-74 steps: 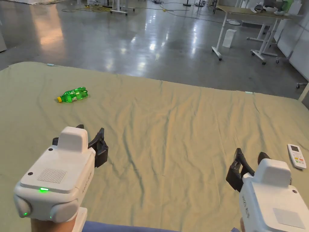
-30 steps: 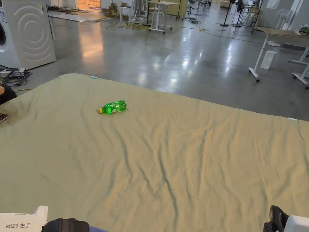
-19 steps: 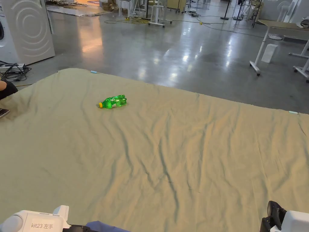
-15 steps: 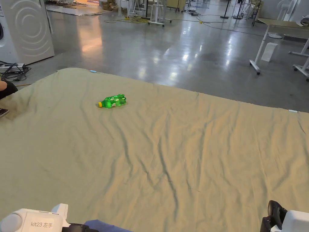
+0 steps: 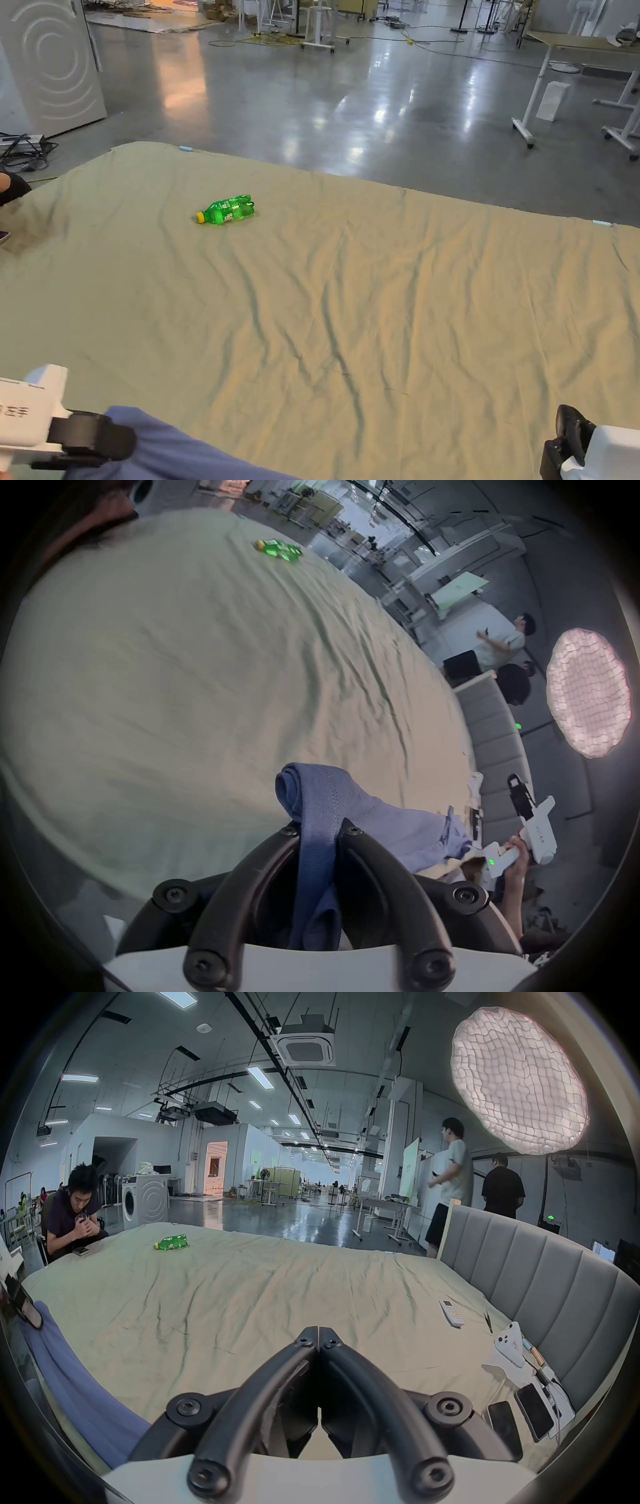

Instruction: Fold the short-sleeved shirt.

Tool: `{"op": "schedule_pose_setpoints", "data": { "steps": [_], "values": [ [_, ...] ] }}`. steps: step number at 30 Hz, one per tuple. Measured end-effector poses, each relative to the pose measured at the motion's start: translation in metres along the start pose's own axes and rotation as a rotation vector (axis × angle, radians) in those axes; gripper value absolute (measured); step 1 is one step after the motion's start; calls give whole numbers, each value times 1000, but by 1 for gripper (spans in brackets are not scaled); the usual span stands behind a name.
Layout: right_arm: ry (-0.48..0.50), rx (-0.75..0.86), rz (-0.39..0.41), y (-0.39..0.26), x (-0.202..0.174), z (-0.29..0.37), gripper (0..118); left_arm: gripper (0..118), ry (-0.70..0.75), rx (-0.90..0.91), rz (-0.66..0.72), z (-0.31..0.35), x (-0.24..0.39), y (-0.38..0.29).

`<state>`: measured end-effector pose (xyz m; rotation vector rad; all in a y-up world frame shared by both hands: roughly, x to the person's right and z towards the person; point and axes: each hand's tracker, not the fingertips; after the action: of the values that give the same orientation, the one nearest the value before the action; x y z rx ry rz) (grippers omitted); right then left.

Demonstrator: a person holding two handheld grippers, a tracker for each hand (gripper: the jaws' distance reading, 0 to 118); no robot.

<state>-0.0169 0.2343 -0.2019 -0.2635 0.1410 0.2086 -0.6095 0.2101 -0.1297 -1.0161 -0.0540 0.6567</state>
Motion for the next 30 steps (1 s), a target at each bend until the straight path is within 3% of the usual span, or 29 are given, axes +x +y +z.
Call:
{"op": "schedule_pose_setpoints", "data": {
  "steps": [6,11,20,26,30],
  "values": [
    [21,5,2,3,-8,-4,0,14,235,9,-40,38,18,1],
    [36,5,-4,2,-12,-8,0,14,191,1,-43,37,57,-16],
    [47,-2,-5,-5,-11,-10,0,14,-149,-52,32,13,98,-28],
    [40,-8,-11,-8,-6,-5,0,15,-159,-112,24,-51,149,-50],
    [26,-13,-16,-12,1,-2,0,15,-74,-169,-34,-106,175,-69]
  ]
}}
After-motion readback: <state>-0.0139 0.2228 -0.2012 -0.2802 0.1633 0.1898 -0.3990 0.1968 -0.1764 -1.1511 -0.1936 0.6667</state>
